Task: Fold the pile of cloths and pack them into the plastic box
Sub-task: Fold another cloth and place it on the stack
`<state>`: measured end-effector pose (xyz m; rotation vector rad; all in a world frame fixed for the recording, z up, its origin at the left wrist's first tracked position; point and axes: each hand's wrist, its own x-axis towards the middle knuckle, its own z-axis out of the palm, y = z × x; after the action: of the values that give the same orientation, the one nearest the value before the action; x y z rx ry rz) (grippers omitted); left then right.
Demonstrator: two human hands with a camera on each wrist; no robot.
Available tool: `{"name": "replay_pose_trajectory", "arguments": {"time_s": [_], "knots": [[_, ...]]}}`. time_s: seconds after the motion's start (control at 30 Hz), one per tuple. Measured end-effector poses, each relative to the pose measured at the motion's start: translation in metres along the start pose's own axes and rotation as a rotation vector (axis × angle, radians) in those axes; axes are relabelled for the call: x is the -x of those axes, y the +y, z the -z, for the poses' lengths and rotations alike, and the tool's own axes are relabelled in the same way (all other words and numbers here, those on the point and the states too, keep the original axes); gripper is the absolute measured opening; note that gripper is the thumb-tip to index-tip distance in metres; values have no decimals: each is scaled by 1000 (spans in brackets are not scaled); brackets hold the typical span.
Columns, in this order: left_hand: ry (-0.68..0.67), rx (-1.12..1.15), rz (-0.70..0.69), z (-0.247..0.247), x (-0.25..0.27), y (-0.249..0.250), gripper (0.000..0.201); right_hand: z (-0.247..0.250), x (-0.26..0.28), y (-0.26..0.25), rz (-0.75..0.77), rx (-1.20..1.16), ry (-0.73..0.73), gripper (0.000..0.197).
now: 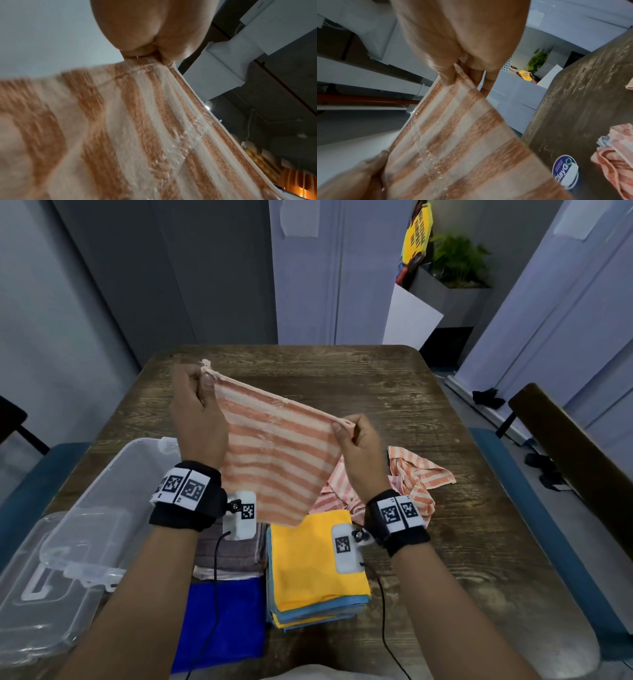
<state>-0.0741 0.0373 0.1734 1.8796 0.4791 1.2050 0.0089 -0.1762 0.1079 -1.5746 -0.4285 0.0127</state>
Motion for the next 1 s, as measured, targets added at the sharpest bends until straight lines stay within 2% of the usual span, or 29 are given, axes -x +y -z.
{"name": "replay_pose_trajectory", "arguments": {"time_s": [0.17, 0.3, 0.5, 0.73, 0.83, 1.0], "knots": [[-13, 1, 105, -5, 8, -18, 15, 19, -15, -11, 121, 145, 78, 20], [-68, -18, 153, -11, 16, -23, 12, 27, -16, -4, 103, 176, 101, 22], [-125, -72, 150, -17, 18, -24, 10, 36, -16, 5, 74, 216, 120, 21], [-128, -110, 267, -28, 34, -28, 12, 40, -15, 17, -129, 273, 91, 33], [-124, -162, 249, -32, 40, -19, 15, 33, -9, 17, -193, 276, 55, 34], [-305, -200, 173, -47, 69, -2, 14, 13, -3, 7, -208, 189, -11, 36]]}}
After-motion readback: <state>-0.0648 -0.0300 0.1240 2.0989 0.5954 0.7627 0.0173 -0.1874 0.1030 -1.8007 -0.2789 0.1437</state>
